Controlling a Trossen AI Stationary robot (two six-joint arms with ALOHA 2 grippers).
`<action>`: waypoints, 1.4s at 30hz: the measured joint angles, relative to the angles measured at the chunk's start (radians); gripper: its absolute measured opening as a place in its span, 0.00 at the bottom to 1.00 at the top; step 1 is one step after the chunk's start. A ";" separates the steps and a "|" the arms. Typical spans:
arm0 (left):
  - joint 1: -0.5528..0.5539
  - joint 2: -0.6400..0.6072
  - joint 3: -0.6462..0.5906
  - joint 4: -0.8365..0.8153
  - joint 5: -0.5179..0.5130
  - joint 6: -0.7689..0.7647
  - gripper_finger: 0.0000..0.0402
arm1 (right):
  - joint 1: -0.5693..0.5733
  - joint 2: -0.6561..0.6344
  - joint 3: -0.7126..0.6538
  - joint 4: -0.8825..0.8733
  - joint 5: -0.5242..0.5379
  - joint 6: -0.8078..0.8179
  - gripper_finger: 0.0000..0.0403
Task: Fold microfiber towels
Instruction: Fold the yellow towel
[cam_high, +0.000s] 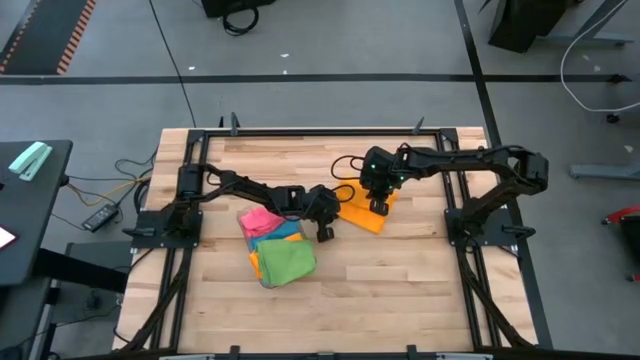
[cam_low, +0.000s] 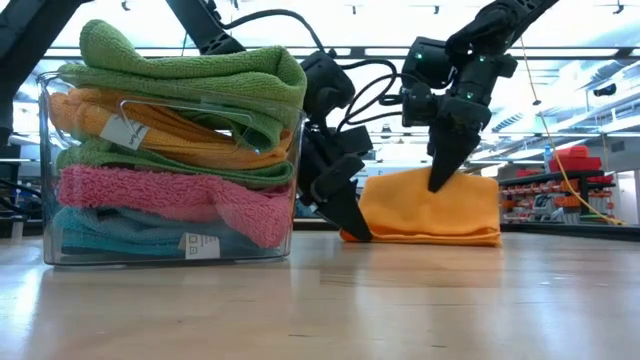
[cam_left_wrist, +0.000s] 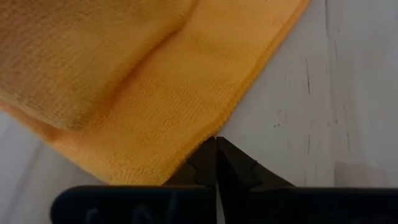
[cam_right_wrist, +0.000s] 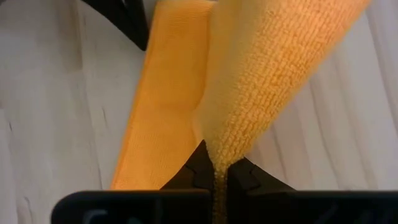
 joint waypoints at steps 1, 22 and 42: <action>0.000 0.000 0.000 -0.002 -0.001 -0.002 0.02 | 0.004 0.000 0.000 0.001 0.000 0.000 0.03; 0.001 0.000 -0.001 -0.002 0.000 -0.064 0.02 | 0.048 -0.001 -0.035 0.048 0.384 -0.086 0.03; 0.016 0.002 -0.003 0.017 -0.003 -0.148 0.03 | 0.163 0.017 -0.071 0.184 0.404 0.003 0.03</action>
